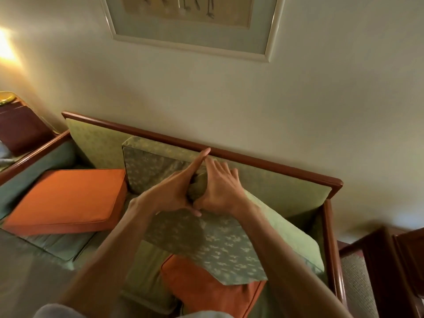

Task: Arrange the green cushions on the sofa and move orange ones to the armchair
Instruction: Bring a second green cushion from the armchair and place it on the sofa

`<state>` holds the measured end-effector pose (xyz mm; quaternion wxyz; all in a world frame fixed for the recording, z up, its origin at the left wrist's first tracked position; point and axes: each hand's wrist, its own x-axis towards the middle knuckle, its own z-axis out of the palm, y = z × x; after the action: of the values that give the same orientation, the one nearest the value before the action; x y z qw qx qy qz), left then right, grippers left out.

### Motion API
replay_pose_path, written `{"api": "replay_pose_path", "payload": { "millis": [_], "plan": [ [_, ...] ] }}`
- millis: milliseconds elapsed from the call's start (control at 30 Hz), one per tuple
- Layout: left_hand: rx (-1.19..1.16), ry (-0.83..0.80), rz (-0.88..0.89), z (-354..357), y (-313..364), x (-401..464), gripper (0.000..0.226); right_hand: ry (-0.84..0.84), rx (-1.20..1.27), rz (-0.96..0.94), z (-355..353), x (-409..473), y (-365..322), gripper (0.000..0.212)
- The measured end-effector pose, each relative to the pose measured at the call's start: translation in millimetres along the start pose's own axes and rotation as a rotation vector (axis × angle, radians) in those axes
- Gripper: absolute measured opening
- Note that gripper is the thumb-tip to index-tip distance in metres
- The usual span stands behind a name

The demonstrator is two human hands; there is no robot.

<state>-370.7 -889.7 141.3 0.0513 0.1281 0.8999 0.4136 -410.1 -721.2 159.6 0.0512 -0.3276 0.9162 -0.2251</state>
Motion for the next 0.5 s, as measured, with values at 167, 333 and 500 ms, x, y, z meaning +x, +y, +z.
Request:
{"api": "replay_pose_path", "payload": {
  "millis": [167,333,500],
  "plan": [
    [-0.001,0.034,-0.097,-15,-67,-34,0.137,-0.136,0.074,0.142,70,-3,43,0.125],
    [0.154,-0.065,-0.356,-52,-144,-52,0.124,-0.316,-0.027,0.291,103,-20,96,0.123],
    [0.439,-0.115,-0.583,-54,-208,-59,0.132,-0.310,-0.089,0.327,135,-15,100,0.115]
  ]
}}
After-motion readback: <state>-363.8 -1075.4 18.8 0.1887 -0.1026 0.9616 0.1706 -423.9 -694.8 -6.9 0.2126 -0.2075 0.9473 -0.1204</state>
